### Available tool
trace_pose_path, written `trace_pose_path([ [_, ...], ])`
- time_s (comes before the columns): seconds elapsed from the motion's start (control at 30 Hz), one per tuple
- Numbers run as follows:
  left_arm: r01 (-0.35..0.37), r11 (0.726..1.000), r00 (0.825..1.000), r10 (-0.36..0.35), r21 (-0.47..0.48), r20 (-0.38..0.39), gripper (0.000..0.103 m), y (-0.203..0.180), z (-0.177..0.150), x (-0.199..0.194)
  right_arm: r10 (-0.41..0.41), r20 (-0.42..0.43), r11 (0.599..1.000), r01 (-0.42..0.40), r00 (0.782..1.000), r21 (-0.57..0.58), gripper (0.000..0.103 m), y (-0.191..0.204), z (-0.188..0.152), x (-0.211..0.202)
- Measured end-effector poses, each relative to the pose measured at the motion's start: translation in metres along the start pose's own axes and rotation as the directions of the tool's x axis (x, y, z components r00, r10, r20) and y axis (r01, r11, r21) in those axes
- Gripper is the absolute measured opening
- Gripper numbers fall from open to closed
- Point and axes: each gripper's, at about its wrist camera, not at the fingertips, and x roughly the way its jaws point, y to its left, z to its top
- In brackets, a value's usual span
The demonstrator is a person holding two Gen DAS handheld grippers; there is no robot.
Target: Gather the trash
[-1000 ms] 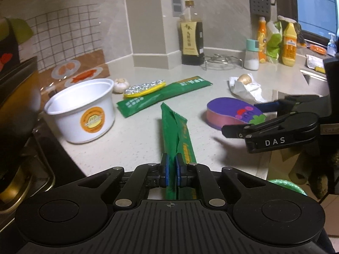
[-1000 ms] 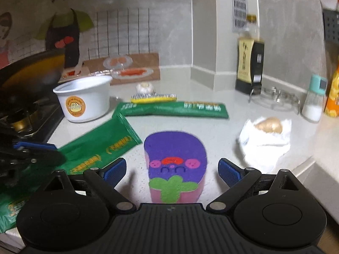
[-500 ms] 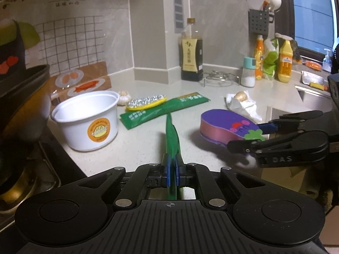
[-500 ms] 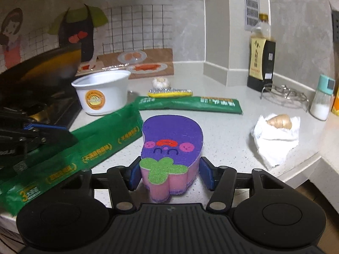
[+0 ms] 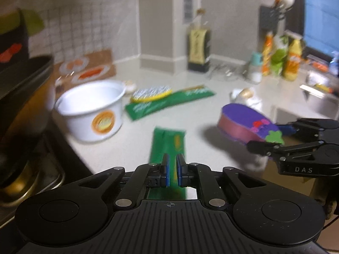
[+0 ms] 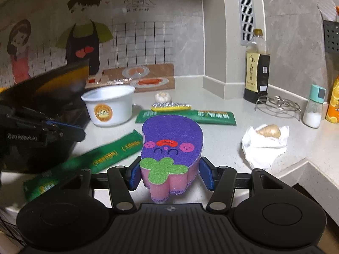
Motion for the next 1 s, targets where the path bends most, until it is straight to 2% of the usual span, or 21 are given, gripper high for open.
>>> trace_pose_path([
  [0.13,-0.011,0.996,0.999,0.014,0.084,-0.036,0.013,-0.010,-0.007,0.002,-0.070,-0.016,0.997,0.069,0.997,-0.044,0.057,0.002,-0.013,0.014],
  [0.23,-0.008,0.991,0.996,0.019,0.132,-0.087,0.016,-0.019,-0.006,0.007,-0.052,-0.044,0.998,0.050,0.998,-0.028,0.057,-0.002,-0.020,0.021],
  [0.43,-0.028,0.995,0.984,0.044,0.095,-0.175,0.016,-0.011,-0.003,0.026,-0.026,-0.043,1.000,0.026,0.999,-0.001,0.061,-0.006,-0.026,0.023],
  [0.5,-0.046,0.992,0.977,0.068,0.114,-0.203,0.016,-0.011,-0.007,0.033,-0.026,-0.037,1.000,0.026,0.999,-0.007,0.063,-0.005,-0.027,0.022],
  [0.67,-0.060,0.984,0.974,0.095,0.169,-0.204,0.015,-0.016,-0.008,0.033,-0.026,-0.037,1.000,0.026,0.999,-0.005,0.065,-0.003,-0.028,0.021],
  [0.73,-0.063,0.971,0.976,0.108,0.231,-0.190,0.015,-0.022,-0.010,0.033,-0.025,-0.040,1.000,0.025,0.999,0.002,0.065,-0.003,-0.027,0.020],
  [0.8,-0.062,0.966,0.974,0.114,0.252,-0.198,0.013,-0.024,-0.010,0.032,-0.025,-0.041,1.000,0.026,0.999,0.015,0.065,-0.004,-0.025,0.017],
  [0.87,-0.016,0.980,0.972,0.061,0.196,-0.226,0.013,-0.018,-0.004,0.031,-0.017,-0.025,0.999,0.018,1.000,0.034,0.065,-0.006,-0.023,0.010],
  [0.93,0.062,0.992,0.971,-0.034,0.114,-0.237,0.017,-0.008,0.001,0.029,-0.020,-0.001,0.999,0.020,1.000,0.047,0.065,-0.008,-0.022,0.001],
  [1.0,0.062,0.995,0.972,-0.043,0.077,-0.232,0.016,-0.004,0.002,0.027,-0.027,0.014,0.998,0.026,1.000,0.058,0.065,-0.011,-0.021,-0.005],
])
